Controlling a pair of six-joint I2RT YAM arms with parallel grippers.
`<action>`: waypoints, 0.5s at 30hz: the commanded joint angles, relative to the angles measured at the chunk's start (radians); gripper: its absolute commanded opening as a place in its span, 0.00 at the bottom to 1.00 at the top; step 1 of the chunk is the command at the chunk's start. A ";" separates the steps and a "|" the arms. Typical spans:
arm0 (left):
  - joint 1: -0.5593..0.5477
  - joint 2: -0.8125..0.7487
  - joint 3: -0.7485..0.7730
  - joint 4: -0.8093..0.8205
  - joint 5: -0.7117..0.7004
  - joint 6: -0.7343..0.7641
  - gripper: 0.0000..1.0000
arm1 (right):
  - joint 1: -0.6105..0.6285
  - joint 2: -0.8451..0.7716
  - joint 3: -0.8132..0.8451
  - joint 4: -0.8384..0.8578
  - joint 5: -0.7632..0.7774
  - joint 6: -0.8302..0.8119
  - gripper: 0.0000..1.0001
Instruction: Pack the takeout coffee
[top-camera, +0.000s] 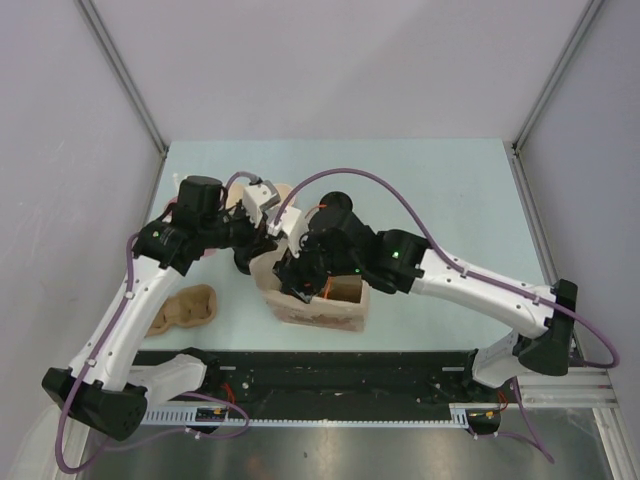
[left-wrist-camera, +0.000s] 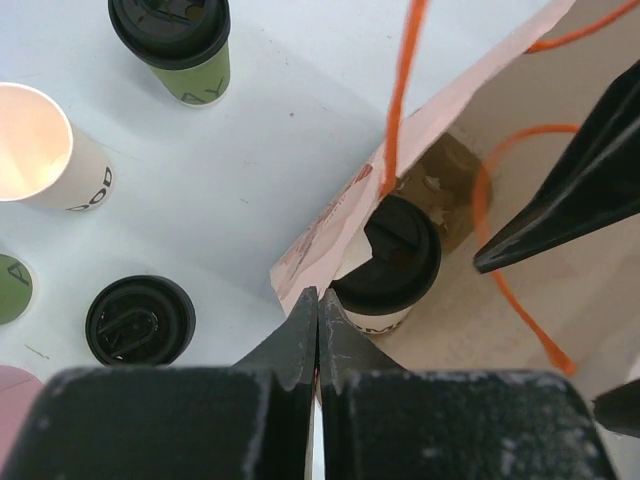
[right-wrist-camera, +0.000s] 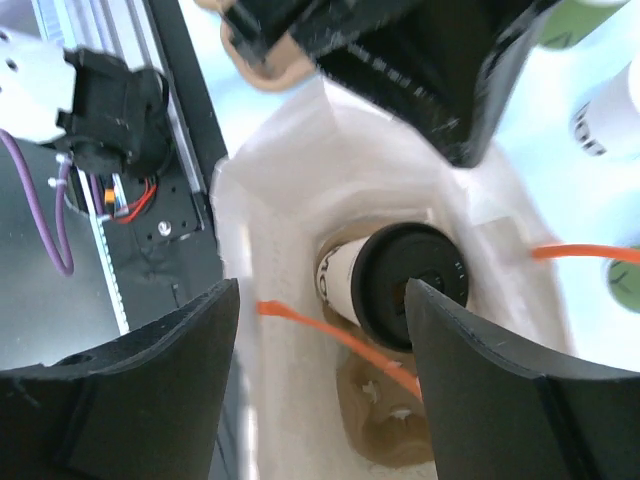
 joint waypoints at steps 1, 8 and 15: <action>-0.007 0.007 0.004 -0.058 0.018 0.036 0.00 | 0.004 -0.067 0.020 0.112 0.073 -0.015 0.72; -0.008 -0.002 0.001 -0.060 0.000 0.042 0.00 | 0.007 -0.129 0.020 0.166 0.068 -0.003 0.74; -0.008 -0.006 -0.009 -0.063 -0.006 0.042 0.01 | 0.013 -0.196 0.016 0.212 0.073 0.000 0.74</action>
